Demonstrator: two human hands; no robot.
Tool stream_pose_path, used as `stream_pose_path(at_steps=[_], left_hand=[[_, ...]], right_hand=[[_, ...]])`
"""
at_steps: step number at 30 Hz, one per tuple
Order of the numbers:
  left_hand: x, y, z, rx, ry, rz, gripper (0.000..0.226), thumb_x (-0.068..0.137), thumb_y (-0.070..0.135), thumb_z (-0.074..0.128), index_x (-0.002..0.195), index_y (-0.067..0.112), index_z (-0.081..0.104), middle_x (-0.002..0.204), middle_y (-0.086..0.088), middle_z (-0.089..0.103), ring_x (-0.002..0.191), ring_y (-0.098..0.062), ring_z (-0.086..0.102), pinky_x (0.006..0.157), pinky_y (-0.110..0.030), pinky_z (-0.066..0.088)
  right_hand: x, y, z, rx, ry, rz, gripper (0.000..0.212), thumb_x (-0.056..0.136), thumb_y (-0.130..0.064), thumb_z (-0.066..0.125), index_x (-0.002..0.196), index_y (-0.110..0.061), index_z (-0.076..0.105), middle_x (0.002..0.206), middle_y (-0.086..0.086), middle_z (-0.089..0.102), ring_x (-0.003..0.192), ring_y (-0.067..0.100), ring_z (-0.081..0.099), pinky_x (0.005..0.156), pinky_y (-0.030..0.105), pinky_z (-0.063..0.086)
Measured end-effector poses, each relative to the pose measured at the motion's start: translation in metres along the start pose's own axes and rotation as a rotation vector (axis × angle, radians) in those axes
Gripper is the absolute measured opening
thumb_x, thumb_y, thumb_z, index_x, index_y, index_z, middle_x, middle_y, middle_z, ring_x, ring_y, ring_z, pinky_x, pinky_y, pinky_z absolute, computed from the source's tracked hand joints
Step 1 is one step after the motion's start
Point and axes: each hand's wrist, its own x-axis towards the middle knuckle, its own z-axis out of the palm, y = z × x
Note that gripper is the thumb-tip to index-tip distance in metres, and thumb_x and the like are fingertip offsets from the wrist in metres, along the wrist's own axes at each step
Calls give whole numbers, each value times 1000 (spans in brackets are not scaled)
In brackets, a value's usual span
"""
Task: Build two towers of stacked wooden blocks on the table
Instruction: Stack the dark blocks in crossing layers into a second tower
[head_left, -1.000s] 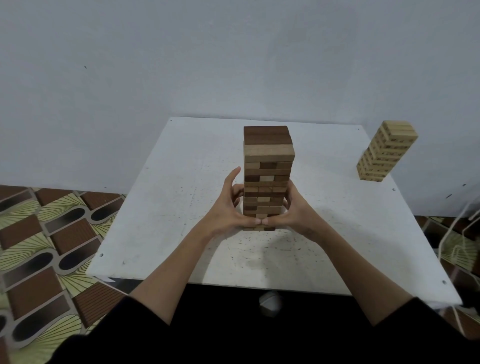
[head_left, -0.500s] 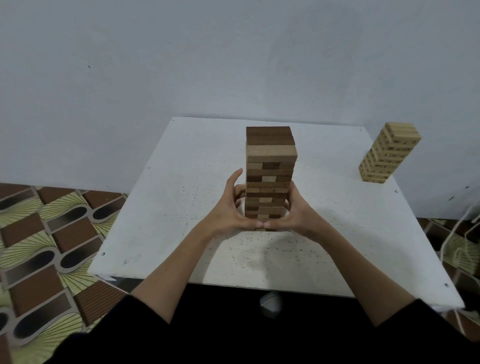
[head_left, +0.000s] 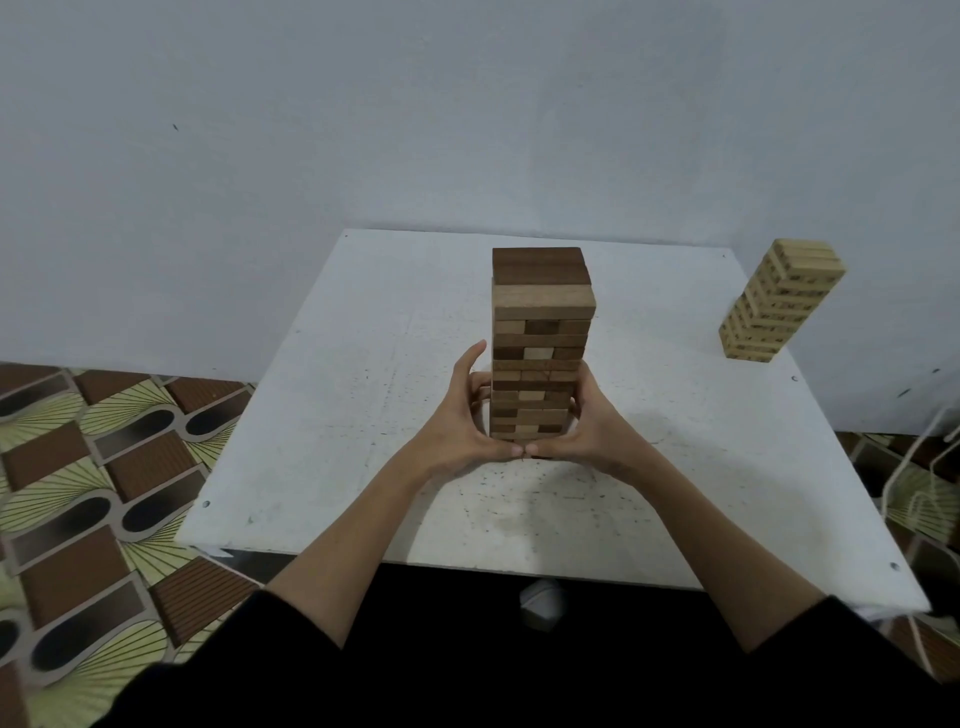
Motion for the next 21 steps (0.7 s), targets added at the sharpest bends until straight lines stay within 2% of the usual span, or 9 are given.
stream_pose_path(at_steps=[6, 10, 13, 15, 17, 19, 21], left_hand=[[1, -2, 2, -66, 1, 1, 118, 58, -6, 85, 145, 36, 18, 125, -5, 54, 121, -21, 54, 92, -51, 52], [1, 0, 3, -85, 5, -1, 116, 59, -12, 82, 146, 28, 18, 122, -4, 54, 120, -20, 54, 90, -49, 53], [2, -1, 2, -64, 2, -3, 115, 60, -10, 83, 147, 25, 16, 122, -3, 53, 119, -18, 55, 90, -41, 54], [2, -2, -1, -9, -13, -1, 116, 60, -7, 84, 147, 24, 14, 123, -1, 53, 118, -12, 54, 88, -29, 54], [3, -4, -3, 49, -34, 10, 118, 59, -4, 86, 147, 24, 12, 125, -1, 51, 117, -8, 53, 85, -21, 52], [3, -6, -5, 71, -54, 18, 119, 59, -4, 86, 147, 24, 12, 127, -3, 50, 117, -6, 52, 86, -20, 51], [4, -8, -5, 92, -62, 20, 118, 59, -2, 87, 146, 26, 12, 128, -2, 49, 118, -6, 52, 90, -26, 52]], right_hand=[[1, 3, -1, 13, 3, 11, 105, 61, -13, 87, 142, -21, 21, 125, -9, 47, 114, 0, 48, 84, 7, 45], [1, 6, 0, 32, 9, 12, 102, 62, -7, 85, 142, -20, 22, 123, -9, 48, 108, -10, 50, 80, 6, 45], [3, 8, -1, 24, 4, 14, 105, 62, -10, 86, 143, -20, 20, 126, -6, 47, 111, -5, 50, 82, 8, 46], [3, 11, -2, 6, -12, 25, 114, 60, -14, 89, 145, -19, 14, 129, -3, 45, 114, 0, 50, 86, 11, 47], [3, 15, -3, -22, -25, 27, 119, 59, -15, 89, 146, -16, 9, 130, -4, 43, 114, -3, 49, 88, 11, 46], [3, 19, -3, -48, -25, 26, 120, 59, -16, 89, 146, -15, 8, 129, -8, 42, 114, -7, 46, 90, 9, 44], [3, 21, -2, -67, -26, 18, 119, 60, -17, 89, 146, -14, 7, 129, -8, 42, 116, -7, 44, 92, 9, 43]])
